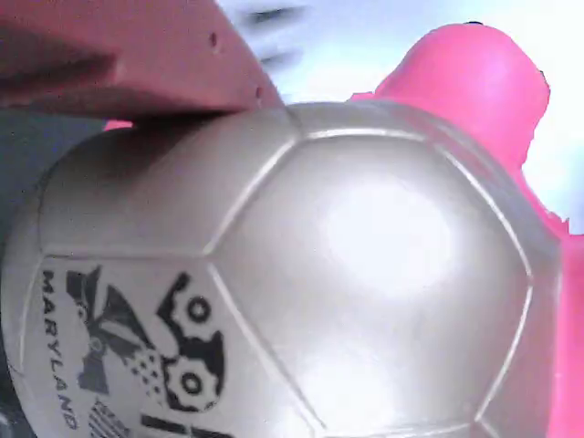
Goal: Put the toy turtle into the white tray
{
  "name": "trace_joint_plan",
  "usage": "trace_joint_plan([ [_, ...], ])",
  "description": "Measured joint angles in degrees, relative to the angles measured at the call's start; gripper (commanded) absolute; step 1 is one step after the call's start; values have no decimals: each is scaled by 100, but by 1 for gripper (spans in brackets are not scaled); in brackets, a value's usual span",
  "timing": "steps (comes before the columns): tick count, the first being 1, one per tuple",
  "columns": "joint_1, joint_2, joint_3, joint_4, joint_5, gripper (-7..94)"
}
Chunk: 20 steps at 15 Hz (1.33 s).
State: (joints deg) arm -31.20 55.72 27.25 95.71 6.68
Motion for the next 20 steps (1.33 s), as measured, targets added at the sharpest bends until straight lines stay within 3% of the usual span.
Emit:
trace_joint_plan([
  [13, 281, -2074, -1125, -308, -264, 2],
  [16, 272, -2232, -1151, -308, -202, 14],
  [17, 272, -2232, -1151, -308, -202, 21],
  [19, 246, -2224, -1151, -290, -220, 44],
  [20, 220, -2224, -1151, -272, -246, 50],
])
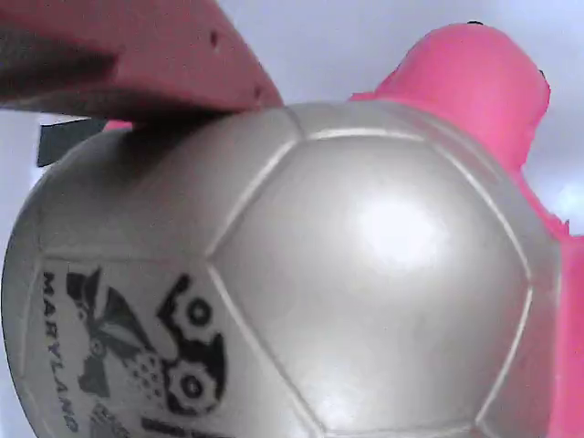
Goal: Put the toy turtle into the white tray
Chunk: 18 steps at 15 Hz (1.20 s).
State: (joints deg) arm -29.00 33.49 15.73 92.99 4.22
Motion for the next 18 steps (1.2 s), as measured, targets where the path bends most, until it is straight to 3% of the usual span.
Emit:
trace_joint_plan([
  [3, -44, 0, 0, 79, -9, 61],
  [11, -53, 0, -18, 404, 26, 59],
  [15, -44, 1222, 633, 475, 62, 38],
  [18, 79, 3226, 2399, 9, 79, 7],
])
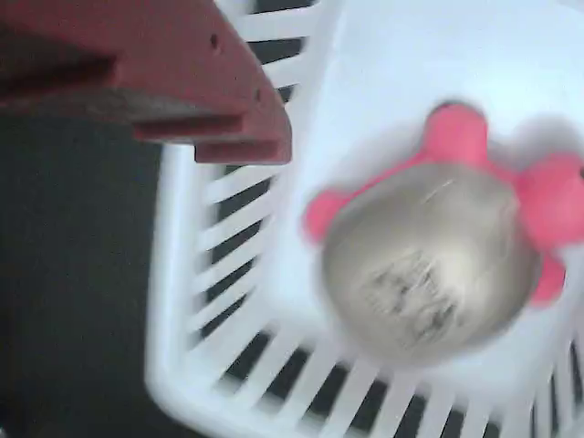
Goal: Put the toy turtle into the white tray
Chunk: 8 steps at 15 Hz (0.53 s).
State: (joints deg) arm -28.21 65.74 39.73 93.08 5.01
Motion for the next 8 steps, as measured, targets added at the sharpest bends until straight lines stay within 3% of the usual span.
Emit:
trace_joint_plan([
  [3, 378, 2672, 2593, -1081, -97, 0],
  [8, 1635, 5950, 5634, -1635, -659, -1],
])
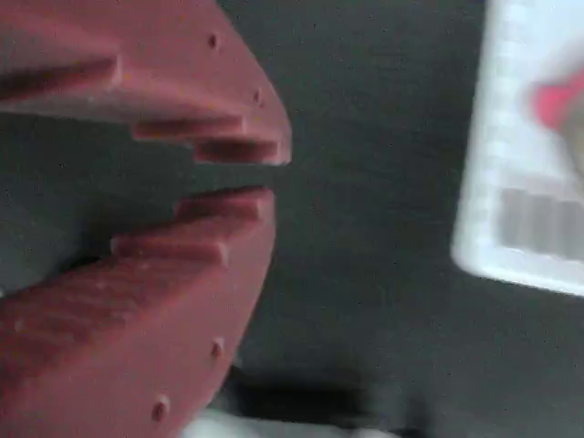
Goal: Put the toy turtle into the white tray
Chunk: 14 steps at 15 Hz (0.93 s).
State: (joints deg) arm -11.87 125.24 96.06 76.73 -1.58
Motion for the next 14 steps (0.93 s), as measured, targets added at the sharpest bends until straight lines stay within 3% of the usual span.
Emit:
trace_joint_plan([
  [9, 703, 4702, 5388, -853, 220, -1],
  [14, 870, 6144, 6592, -554, 264, -1],
])
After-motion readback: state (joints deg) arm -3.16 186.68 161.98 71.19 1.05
